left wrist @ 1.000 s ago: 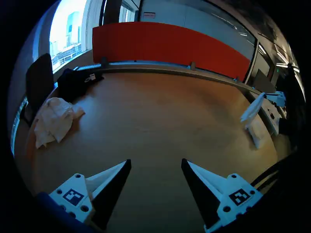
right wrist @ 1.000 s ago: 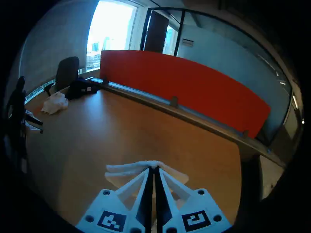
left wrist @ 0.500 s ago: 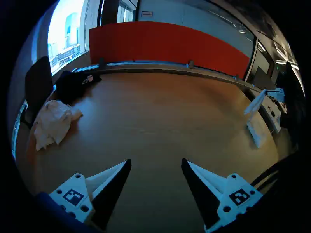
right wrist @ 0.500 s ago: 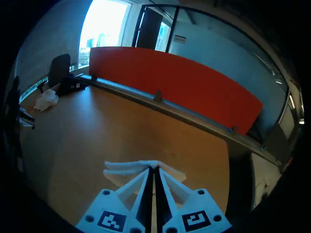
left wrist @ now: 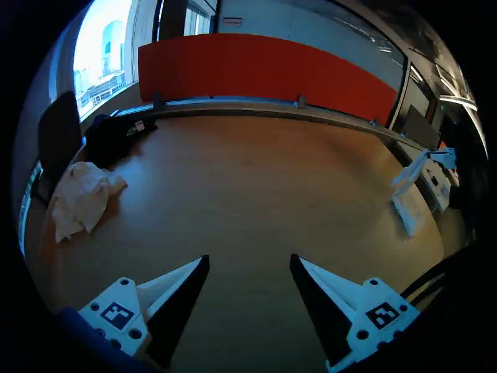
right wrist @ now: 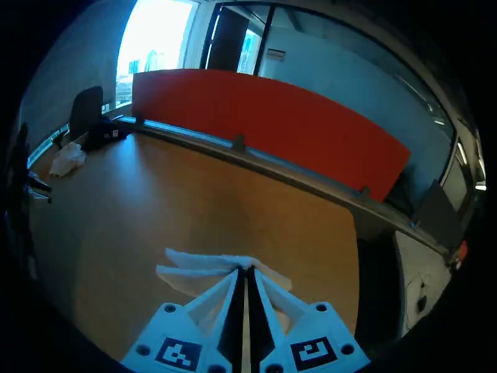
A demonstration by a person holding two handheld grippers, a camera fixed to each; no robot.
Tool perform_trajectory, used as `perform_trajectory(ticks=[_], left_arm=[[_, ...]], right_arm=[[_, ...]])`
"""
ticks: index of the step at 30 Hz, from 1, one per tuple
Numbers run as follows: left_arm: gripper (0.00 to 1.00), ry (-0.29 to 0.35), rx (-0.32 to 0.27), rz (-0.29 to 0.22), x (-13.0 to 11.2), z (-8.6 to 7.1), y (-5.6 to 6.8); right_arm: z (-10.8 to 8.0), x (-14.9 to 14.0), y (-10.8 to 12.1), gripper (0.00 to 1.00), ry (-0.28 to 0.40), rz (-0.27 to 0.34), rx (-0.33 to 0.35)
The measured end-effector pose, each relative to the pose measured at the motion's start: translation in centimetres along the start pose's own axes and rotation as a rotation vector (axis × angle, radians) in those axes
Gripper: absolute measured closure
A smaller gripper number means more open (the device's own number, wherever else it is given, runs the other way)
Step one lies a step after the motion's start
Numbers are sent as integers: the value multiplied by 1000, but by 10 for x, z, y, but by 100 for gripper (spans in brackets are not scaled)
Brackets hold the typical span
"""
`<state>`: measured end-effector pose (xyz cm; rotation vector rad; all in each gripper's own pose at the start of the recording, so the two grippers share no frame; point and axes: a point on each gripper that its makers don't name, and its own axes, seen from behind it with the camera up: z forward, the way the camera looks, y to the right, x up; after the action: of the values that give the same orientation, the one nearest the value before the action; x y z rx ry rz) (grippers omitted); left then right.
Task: Fold towel
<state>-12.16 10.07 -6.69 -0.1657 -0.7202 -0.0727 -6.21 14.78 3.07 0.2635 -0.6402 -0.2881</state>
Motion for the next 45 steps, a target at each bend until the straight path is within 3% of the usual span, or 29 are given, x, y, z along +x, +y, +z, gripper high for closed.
perform_trajectory(ticks=[8, 18, 29, 45], left_arm=[[4, -6, -4, 8, -1, 0, 1], [4, -15, -7, 16, -6, 1, 2], [4, -13, -3, 15, -6, -1, 0], [4, -13, 13, 16, -5, -4, -7]], right_arm=[[-22, -53, 14, 95, -73, 35, -50], [-42, -124, 23, 95, -163, 131, -108], [-43, -174, 26, 95, -238, 182, -143], [-28, -245, 25, 95, -364, 284, -190]])
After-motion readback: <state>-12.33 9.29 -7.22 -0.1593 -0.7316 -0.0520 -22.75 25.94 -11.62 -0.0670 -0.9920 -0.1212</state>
